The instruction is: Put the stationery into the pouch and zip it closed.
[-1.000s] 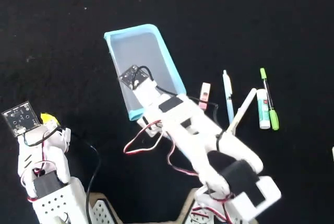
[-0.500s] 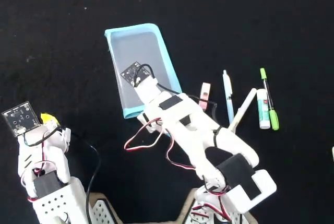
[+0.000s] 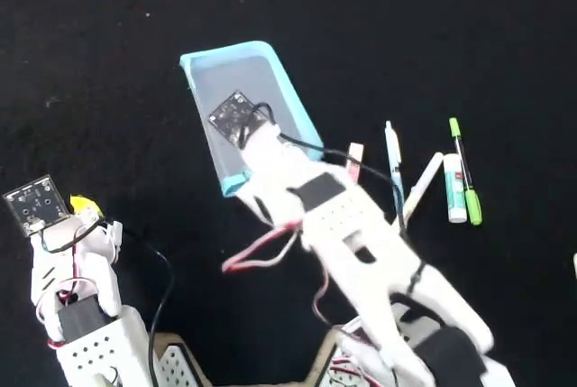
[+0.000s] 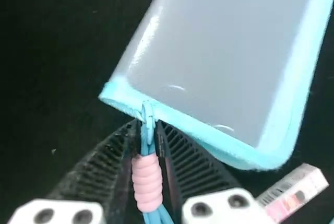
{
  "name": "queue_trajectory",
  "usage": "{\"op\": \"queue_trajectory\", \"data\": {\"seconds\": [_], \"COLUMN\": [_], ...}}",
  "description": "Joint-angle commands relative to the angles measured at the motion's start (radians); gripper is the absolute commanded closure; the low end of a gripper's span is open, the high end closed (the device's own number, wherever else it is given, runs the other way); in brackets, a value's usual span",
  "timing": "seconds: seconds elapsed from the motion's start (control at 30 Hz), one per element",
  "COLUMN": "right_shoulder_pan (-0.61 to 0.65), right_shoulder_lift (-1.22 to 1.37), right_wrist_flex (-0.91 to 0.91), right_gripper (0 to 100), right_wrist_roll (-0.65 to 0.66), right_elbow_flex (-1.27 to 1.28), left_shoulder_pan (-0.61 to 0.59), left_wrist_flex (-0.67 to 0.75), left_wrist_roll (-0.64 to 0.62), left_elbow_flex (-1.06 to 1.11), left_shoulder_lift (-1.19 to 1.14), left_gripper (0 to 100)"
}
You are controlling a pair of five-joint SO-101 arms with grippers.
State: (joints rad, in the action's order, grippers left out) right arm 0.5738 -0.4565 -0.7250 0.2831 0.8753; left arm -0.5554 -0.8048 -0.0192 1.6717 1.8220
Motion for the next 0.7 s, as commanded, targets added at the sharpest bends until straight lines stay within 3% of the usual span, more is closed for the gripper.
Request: {"op": "queue_trajectory", "data": {"seconds": [0.0,0.13,0.27,0.47,0.67], "right_shoulder_pan": [0.078,0.126,0.097,0.095,0.150], "right_shoulder_lift": [-0.093,-0.099,-0.099,-0.099,-0.079], "right_wrist_flex": [0.127,0.210,0.083,0.025,0.104], "right_gripper": [98.8,98.7,97.3,82.1,85.4], "right_wrist_roll": [0.011,0.008,-0.055,-0.157,-0.195], "right_elbow_flex": [0.151,0.278,0.288,0.291,0.297], "left_shoulder_pan": [0.027,0.022,0.022,0.022,0.021], "left_wrist_flex": [0.012,0.014,0.015,0.012,0.012], "left_wrist_roll": [-0.008,-0.008,-0.008,-0.008,-0.011], "left_elbow_flex": [0.005,0.005,0.005,-0.002,-0.004], "left_shoulder_lift": [0.002,0.002,0.002,0.002,0.002], "left_gripper": [94,94,94,94,94]}}
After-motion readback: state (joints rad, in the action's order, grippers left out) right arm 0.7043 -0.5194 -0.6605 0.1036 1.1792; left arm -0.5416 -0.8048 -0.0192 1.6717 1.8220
